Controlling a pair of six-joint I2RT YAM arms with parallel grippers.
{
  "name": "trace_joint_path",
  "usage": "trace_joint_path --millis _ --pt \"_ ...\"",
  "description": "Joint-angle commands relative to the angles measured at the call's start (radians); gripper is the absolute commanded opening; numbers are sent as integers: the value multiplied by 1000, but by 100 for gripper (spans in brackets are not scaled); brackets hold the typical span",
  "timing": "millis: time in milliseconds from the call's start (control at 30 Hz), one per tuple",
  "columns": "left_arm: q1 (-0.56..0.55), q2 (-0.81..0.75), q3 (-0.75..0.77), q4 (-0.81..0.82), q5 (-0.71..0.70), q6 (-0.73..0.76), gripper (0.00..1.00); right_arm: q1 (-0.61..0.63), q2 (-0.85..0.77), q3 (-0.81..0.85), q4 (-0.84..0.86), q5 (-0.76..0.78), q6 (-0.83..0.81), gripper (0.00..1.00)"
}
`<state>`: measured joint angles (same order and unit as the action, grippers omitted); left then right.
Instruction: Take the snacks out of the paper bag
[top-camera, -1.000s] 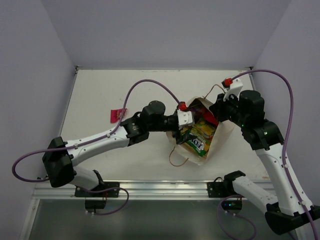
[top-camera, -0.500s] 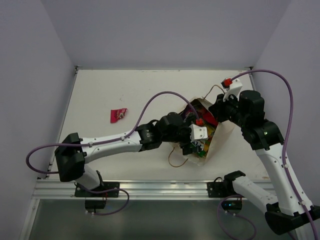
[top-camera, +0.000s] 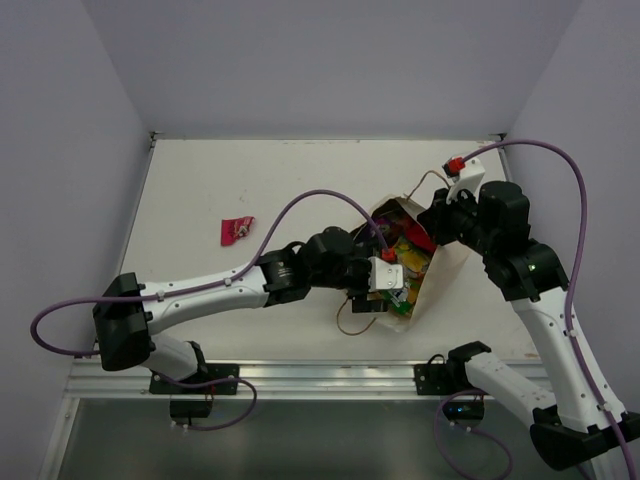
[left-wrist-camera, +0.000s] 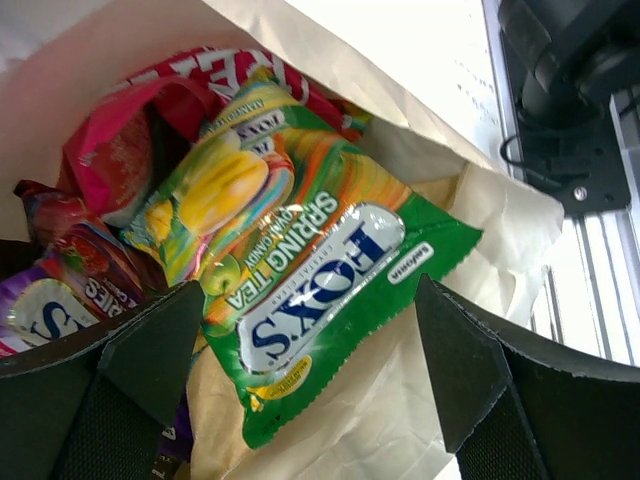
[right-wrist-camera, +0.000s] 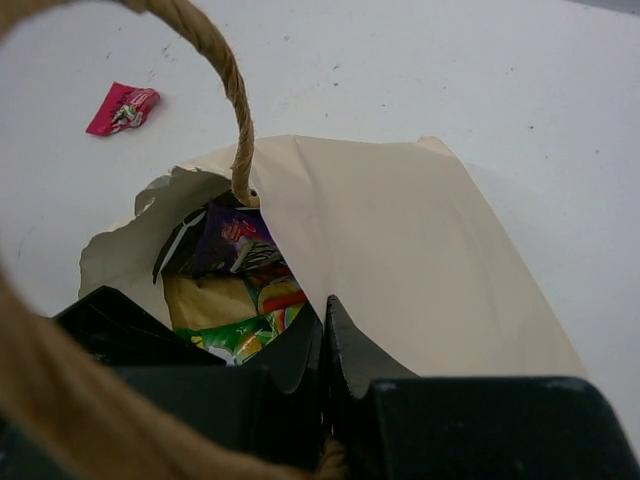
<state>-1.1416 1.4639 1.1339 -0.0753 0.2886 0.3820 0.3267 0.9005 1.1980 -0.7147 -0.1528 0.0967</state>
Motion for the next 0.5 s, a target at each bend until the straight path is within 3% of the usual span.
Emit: trace_joint_path --millis 0,233,467 --pt "-3 -5 3 -49 34 55 94 0 -38 17 67 -30 12 5" --pt "-4 29 29 -87 -5 63 92 0 -41 5 80 -40 21 5" --pt "-4 47 29 -14 -83 35 91 0 -44 3 84 -53 23 6"
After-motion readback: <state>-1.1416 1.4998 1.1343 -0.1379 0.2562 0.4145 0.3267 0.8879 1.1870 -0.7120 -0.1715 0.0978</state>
